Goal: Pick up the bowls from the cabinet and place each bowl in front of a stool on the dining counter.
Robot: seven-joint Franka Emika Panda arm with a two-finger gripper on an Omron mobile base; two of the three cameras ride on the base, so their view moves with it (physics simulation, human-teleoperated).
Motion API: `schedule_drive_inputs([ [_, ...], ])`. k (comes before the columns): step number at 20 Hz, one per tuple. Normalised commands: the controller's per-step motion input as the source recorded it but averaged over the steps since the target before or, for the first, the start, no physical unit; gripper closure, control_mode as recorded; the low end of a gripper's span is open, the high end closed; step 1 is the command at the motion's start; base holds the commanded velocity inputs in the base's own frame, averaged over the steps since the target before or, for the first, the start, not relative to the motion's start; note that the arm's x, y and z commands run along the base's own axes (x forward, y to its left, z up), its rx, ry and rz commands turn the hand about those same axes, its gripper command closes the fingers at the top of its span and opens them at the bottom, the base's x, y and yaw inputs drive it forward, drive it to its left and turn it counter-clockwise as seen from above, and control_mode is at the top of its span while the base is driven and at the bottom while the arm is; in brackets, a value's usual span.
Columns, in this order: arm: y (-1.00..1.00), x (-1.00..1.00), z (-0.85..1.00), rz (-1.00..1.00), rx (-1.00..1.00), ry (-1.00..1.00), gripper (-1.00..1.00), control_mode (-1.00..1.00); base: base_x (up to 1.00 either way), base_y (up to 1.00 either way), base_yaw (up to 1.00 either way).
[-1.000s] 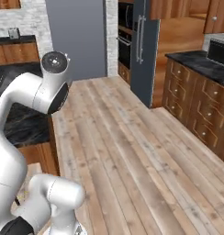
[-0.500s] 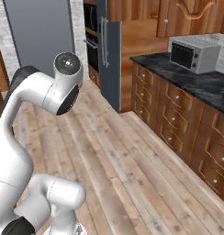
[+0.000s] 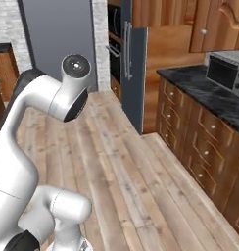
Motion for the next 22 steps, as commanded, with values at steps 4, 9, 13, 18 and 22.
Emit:
schedule_drive_inputs([
  [4,0.0,0.0,0.0,0.0,0.0,0.0,-1.0,1.0,1.0,0.0,0.26],
  [9,0.0,0.0,0.0,0.0,0.0,0.0,-1.0,1.0,1.0,0.01,0.2],
  [13,0.0,0.0,0.0,0.0,0.0,0.0,-1.0,1.0,1.0,0.2,0.09],
  [18,0.0,0.0,0.0,0.0,0.0,0.0,-1.0,1.0,1.0,0.38,-0.14],
  [22,0.0,0.0,0.0,0.0,0.0,0.0,-1.0,1.0,0.73,0.55,-0.72],
])
